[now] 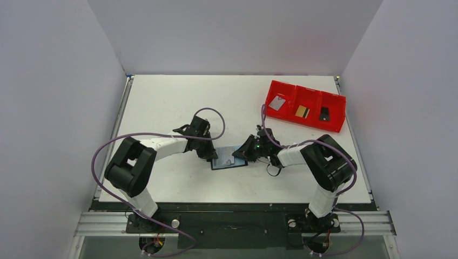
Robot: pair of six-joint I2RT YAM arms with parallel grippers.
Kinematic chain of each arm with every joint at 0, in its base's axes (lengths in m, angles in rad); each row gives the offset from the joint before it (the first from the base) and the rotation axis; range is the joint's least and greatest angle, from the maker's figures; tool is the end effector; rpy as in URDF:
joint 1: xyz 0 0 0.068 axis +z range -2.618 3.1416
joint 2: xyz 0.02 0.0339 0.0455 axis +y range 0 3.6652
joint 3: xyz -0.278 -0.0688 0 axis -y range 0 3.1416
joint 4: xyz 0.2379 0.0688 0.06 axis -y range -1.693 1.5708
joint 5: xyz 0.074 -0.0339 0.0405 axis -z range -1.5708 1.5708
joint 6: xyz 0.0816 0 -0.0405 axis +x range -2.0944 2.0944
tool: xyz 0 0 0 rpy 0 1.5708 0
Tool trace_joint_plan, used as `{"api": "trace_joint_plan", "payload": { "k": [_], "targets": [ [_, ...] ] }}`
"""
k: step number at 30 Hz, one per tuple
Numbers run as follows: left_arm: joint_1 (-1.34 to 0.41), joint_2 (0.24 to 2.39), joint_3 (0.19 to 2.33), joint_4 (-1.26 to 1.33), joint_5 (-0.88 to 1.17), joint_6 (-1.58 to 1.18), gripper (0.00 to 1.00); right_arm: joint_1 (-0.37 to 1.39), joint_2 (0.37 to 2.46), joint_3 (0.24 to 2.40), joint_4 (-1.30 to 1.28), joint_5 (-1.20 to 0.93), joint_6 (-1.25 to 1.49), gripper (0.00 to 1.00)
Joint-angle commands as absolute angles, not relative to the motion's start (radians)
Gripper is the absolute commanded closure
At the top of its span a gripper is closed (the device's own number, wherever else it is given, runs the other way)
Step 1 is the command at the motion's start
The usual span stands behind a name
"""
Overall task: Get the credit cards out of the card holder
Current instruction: Remove the credit card from the card holder.
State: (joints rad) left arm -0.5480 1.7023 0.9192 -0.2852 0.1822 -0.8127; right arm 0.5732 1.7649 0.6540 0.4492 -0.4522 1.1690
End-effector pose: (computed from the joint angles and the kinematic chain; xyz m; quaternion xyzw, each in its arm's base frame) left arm 0.2839 -0.1906 0.1286 -0.1049 0.9591 -0.2242 0.1370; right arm 0.2741 0.2194 0.1092 0.1629 0.8659 0.4571 0.1215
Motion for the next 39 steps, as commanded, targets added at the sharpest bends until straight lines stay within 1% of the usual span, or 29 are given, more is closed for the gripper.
{"api": "trace_joint_plan", "payload": {
  "k": [1,19,29,31,33,35,38,39],
  "targets": [
    [-0.551,1.779,0.885,-0.334,0.11,-0.802,1.0,0.557,1.711,0.652,0.414,-0.399,1.114,1.0],
    [-0.551,1.751,0.91,-0.339,0.117,-0.789,1.0,0.52,1.614,0.659,0.244,-0.356,1.009,1.0],
    [-0.551,1.708,1.008,-0.389,0.138,-0.751,0.99,0.502,1.568,0.675,0.205,-0.381,0.998,1.0],
    [-0.552,1.686,1.039,-0.402,0.145,-0.74,0.97,0.5,1.558,0.68,0.203,-0.389,1.001,1.0],
    [-0.551,1.657,1.073,-0.424,0.144,-0.725,0.9,0.495,1.549,0.685,0.2,-0.399,1.006,1.0],
    [-0.552,1.63,1.105,-0.443,0.139,-0.711,0.79,0.494,1.535,0.693,0.197,-0.408,1.008,1.0],
    [-0.55,1.603,1.143,-0.468,0.153,-0.693,0.7,0.49,1.52,0.705,0.188,-0.418,1.013,1.0],
    [-0.549,1.595,1.155,-0.47,0.158,-0.687,0.65,0.487,1.509,0.707,0.188,-0.426,1.016,1.0]
  ]
}}
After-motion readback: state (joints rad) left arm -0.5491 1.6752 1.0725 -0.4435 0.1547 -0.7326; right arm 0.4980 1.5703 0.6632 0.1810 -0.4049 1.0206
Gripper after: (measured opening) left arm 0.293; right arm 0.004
